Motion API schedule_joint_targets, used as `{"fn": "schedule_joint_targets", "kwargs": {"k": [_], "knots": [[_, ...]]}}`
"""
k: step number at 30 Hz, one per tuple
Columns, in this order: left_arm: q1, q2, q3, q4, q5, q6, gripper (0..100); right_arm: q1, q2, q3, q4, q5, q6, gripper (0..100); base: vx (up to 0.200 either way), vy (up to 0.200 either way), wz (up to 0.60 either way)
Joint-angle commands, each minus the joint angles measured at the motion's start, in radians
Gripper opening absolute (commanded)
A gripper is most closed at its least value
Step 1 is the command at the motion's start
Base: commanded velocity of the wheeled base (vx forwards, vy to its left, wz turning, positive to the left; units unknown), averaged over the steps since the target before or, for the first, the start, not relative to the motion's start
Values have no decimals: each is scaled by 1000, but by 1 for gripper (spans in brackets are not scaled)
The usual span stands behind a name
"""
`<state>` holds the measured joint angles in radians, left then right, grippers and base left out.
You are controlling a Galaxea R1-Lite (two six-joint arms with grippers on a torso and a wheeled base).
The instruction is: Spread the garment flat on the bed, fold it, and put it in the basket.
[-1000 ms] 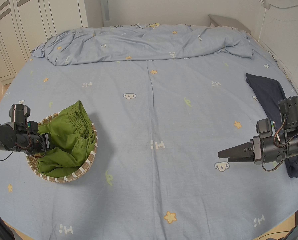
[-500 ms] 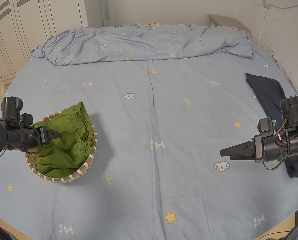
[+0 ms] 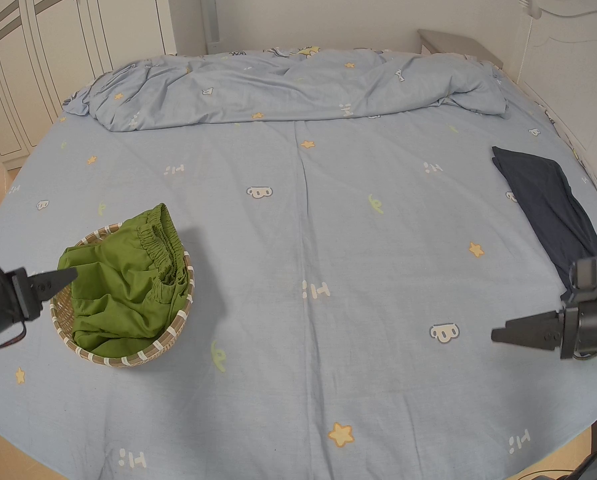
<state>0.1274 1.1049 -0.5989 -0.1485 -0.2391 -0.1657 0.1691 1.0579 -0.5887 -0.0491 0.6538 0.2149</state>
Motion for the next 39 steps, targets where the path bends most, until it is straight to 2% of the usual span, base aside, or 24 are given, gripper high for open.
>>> {"fn": "schedule_joint_targets", "kwargs": {"k": [1,4,6,9,10,13,16,20,21,23,25,26,28,31,33,35,37,39], "knots": [[-51,-421,229,43,1,2,100,0,-372,268,3,-123,-131,100,0,0,0],[-61,-608,252,196,1,2,100,-5,-559,340,25,-137,-109,100,0,0,0],[-84,-706,257,294,1,2,100,-11,-647,337,97,-140,-80,100,0,0,0],[-97,-737,258,319,1,2,100,-13,-674,334,126,-145,-75,100,0,0,0],[-140,-821,268,395,1,2,100,-48,-743,314,229,-146,-75,100,0,0,0],[-180,-925,275,489,1,2,100,-151,-875,305,357,-148,-85,100,0,0,0],[-181,-967,292,512,1,2,100,-191,-961,319,391,-148,-83,100,0,0,0],[-178,-1022,357,511,1,37,100,-171,-1044,371,405,-161,-86,100,0,0,0],[-158,-1034,395,509,0,80,100,-171,-1047,399,400,-189,-101,100,0,0,0],[-140,-1067,415,497,0,104,100,-171,-1047,406,393,-255,-127,100,0,0,0],[-129,-1105,415,497,8,103,100,-171,-1047,417,370,-421,-169,100,0,0,0],[-129,-1103,415,497,9,103,100,-171,-1047,420,365,-454,-180,100,0,0,0],[-129,-1103,416,497,47,95,100,-171,-1047,449,318,-620,-215,100,0,0,0],[-129,-1105,421,495,129,106,100,-171,-1047,530,138,-752,-213,100,0,0,0],[-129,-1105,423,495,135,161,100,-171,-1047,576,34,-783,-212,100,0,0,0],[-129,-1105,427,486,162,227,100,-171,-1047,586,12,-800,-213,100,0,0,0],[-129,-1105,444,442,225,235,100,-171,-1047,586,12,-804,-212,100,0,0,0],[-129,-1105,488,342,334,212,100,-169,-1047,587,11,-807,-221,100,0,0,0]]}}
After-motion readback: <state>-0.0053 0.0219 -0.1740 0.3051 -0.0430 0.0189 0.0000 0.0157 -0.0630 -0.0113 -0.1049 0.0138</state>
